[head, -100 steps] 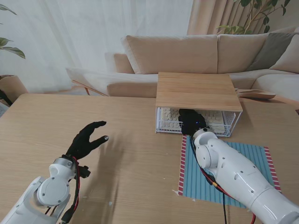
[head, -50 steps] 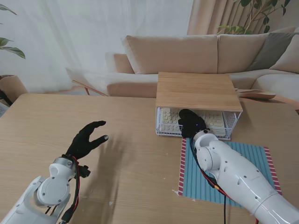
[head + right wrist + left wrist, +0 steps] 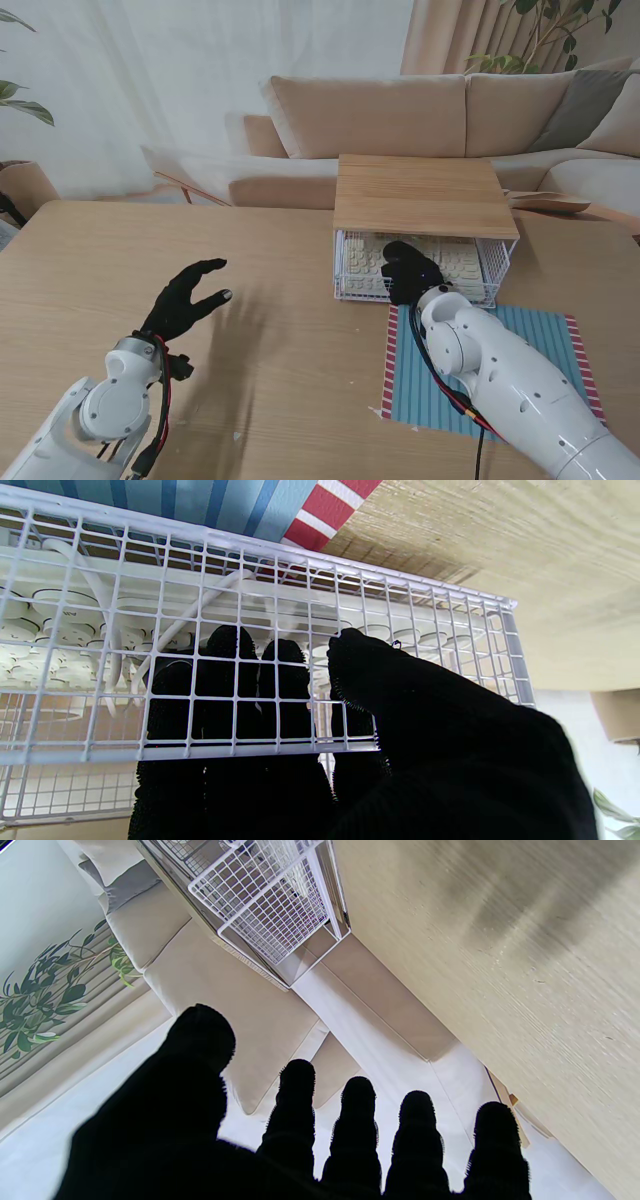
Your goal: Unroll the mouse pad and set up the keyboard and mouse from the tabletop organizer
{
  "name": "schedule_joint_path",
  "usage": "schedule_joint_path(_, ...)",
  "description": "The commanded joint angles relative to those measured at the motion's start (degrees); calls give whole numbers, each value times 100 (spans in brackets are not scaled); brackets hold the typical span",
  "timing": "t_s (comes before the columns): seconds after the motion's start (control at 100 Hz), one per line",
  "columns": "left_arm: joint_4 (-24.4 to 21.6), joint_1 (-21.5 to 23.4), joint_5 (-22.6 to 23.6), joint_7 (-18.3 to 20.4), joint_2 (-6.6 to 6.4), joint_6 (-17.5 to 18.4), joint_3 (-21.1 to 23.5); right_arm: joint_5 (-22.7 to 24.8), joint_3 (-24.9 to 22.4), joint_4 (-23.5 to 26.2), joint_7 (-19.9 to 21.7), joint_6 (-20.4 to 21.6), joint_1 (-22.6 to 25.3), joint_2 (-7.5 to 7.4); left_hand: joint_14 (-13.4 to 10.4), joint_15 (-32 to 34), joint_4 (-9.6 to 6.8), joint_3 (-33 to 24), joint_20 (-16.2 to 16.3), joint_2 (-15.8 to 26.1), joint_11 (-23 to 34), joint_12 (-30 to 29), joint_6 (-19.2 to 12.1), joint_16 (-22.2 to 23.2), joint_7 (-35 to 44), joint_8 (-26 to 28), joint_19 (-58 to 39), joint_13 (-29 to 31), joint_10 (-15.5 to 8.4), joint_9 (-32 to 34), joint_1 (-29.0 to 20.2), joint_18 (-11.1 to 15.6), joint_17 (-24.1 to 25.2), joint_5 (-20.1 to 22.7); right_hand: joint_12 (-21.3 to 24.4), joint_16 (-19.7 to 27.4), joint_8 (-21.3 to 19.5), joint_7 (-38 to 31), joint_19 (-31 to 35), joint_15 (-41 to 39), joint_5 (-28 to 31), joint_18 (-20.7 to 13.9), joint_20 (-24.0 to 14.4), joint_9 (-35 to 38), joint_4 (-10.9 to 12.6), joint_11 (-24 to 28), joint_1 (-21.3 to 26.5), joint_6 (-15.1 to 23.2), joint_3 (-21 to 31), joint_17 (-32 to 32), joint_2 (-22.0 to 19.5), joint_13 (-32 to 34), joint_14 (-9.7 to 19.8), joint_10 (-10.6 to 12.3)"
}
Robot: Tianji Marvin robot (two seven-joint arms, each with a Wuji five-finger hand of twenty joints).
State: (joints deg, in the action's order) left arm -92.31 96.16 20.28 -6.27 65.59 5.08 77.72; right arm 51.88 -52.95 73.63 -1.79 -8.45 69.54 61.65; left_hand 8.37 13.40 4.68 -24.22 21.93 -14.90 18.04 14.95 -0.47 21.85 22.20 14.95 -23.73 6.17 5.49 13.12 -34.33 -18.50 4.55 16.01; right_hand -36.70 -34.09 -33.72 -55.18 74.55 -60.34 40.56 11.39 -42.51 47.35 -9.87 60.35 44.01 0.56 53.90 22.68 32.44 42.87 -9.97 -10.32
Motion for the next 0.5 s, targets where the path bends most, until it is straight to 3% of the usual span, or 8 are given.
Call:
schedule_joint_path(0.0, -17, 8, -19, 76, 24, -25, -10, 45, 2, 103, 131, 24, 151, 5, -54, -128, -164, -1, 129, 104, -118, -63, 13, 79, -66, -49, 186, -170, 78, -140, 20, 3, 40, -16, -91, -386, -178, -135, 194, -919, 263, 36, -132, 171, -286, 180, 346, 43, 307, -74, 105, 492, -124, -203)
schedule_joint_path(0.49, -10, 1, -33, 77, 26, -33, -27, 196, -260, 579, 497, 54, 530, -72, -48, -132, -163, 13, 145, 114, -117, -63, 37, 82, -79, -51, 212, -173, 74, -139, 23, 10, 38, 6, -150, -415, -256, -104, 139, -906, 288, 19, -165, 175, -293, 177, 356, 17, 359, -96, 139, 477, -125, -226)
